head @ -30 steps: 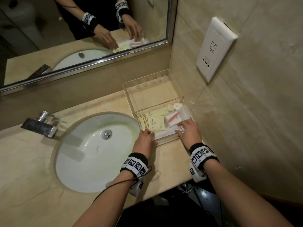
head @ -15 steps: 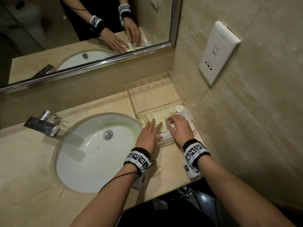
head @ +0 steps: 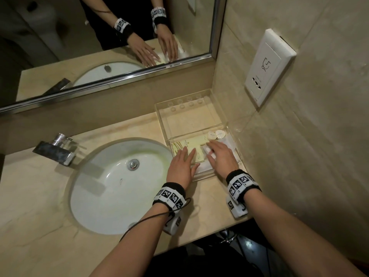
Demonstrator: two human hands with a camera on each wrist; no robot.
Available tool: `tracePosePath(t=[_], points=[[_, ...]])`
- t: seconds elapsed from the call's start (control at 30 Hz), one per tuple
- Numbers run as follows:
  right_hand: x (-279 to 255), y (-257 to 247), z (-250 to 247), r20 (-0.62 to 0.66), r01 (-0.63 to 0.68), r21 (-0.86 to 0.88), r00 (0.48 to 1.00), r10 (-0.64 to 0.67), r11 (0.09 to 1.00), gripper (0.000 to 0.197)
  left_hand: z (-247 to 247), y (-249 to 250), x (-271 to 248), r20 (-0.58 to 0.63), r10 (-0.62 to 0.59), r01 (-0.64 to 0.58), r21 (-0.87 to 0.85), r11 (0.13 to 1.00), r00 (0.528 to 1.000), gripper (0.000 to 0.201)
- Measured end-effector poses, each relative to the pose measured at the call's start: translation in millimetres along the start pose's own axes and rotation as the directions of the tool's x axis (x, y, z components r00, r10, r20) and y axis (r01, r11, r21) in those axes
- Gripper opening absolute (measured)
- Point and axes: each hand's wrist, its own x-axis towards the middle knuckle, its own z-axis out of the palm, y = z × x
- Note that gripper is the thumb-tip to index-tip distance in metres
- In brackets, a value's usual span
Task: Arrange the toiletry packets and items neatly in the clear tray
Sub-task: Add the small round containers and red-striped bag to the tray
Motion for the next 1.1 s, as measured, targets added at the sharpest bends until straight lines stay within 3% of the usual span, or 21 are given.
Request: tracePosePath(t=[0.1, 0.17, 0.27, 0.4, 0.47, 0.67, 0.73, 0.83, 0.87, 0.97, 1.1], points=[[-11.2, 1.4, -10.7, -0.151, -0.087, 0.106, 0.983, 0.102, 0.991, 0.025, -12.8, -10.9, -3.7, -0.201, -0.110, 0.095, -0.082, 0.992, 0.973, 0.043], [-22.3, 3.5, -15.8, -0.169, -0.199, 0.145, 0.960, 0.222, 0.969, 0.016, -17.4, -22.3, -6.5, -0.219, -0.241, 0.200, -0.196, 0.960, 0.945, 0.031], [-36.9, 8.7, -22.1, -0.108, -0.441, 0.226, 0.875, 0.473, 0.868, 0.016, -20.7, -35.8, -8.7, -0.059, -0.424, 0.358, -0.437, 0.825, 0.904, 0.023], [-46.1, 13.0, -21.9, 0.140, -0.711, 0.421, 0.664, 0.734, 0.563, 0.026, -19.6, -39.4, -10.9, 0.262, -0.482, 0.530, -0.614, 0.585, 0.836, 0.030], [-43.9, 14.0, -17.9, 0.215, -0.738, 0.504, 0.610, 0.762, 0.449, 0.026, -17.6, -38.1, -12.8, 0.326, -0.467, 0.554, -0.646, 0.525, 0.822, 0.026], [-34.0, 16.5, -13.8, 0.415, -0.792, 0.592, 0.457, 0.787, 0.149, 0.025, -9.9, -36.6, -14.9, 0.389, -0.468, 0.599, -0.634, 0.489, 0.794, 0.015], [-31.0, 22.7, -8.8, 0.436, -0.788, 0.604, 0.455, 0.776, 0.122, 0.028, -8.7, -37.1, -14.6, 0.403, -0.465, 0.606, -0.642, 0.470, 0.788, 0.015], [-19.2, 72.4, 28.0, 0.403, -0.794, 0.573, 0.490, 0.773, 0.205, 0.060, -8.6, -38.1, -13.4, 0.405, -0.456, 0.600, -0.648, 0.469, 0.793, 0.020], [-17.5, 72.2, 28.2, 0.405, -0.793, 0.579, 0.483, 0.777, 0.191, 0.055, -8.7, -37.7, -13.0, 0.398, -0.453, 0.595, -0.639, 0.487, 0.798, 0.022], [-19.1, 27.3, -1.9, 0.398, -0.759, 0.641, 0.455, 0.797, 0.113, 0.018, -9.7, -34.4, -13.2, 0.365, -0.456, 0.579, -0.609, 0.542, 0.811, 0.022], [-17.1, 21.5, -4.8, 0.373, -0.703, 0.708, 0.445, 0.814, 0.060, 0.020, -12.1, -31.6, -12.7, 0.305, -0.474, 0.548, -0.627, 0.554, 0.826, 0.018]])
